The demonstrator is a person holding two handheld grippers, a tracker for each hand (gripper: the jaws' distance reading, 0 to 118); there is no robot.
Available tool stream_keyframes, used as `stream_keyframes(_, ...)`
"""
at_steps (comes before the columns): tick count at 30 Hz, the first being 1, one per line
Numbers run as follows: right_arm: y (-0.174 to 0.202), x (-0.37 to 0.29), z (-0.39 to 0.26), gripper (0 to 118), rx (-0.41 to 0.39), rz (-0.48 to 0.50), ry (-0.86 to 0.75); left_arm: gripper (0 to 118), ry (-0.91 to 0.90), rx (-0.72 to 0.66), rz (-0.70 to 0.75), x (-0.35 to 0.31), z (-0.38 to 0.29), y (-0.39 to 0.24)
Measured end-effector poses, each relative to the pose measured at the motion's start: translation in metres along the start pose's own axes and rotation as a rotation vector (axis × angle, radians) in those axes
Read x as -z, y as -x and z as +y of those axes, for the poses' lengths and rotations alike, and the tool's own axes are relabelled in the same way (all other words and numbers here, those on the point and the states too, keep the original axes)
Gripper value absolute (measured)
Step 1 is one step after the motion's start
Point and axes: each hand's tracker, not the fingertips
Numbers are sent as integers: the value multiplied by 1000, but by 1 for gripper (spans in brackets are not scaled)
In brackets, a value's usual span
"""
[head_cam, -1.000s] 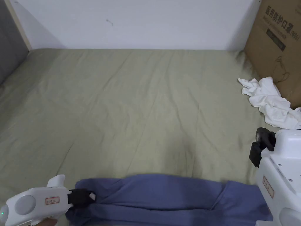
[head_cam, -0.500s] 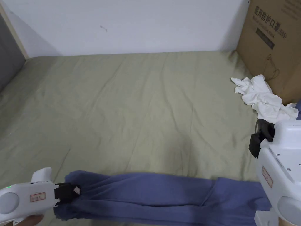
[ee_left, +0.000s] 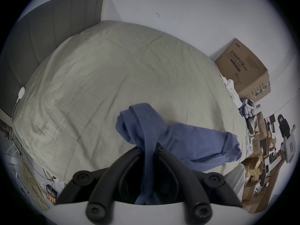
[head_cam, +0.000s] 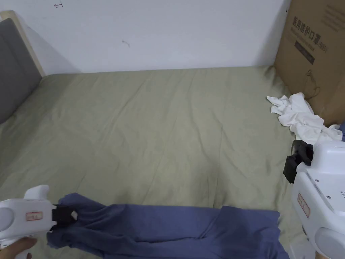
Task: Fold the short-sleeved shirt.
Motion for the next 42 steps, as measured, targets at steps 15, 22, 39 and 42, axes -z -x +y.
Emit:
stream_keyframes(15, -28, -17, 2, 3, 14, -9, -22, 13, 182, 215, -70, 107, -18, -184)
stream_keyframes(22, -40, -22, -2, 3, 22, -35, -7, 13, 260, 264, 62, 167, -52, -215)
stream_keyframes(39, -36, -26, 11, 3, 22, -29, -35, 112, -97, 84, -148, 46, -16, -170)
stream_keyframes(42, -32, -26, 12, 3, 17, -25, -39, 112, -157, 88, -102, 27, -8, -149)
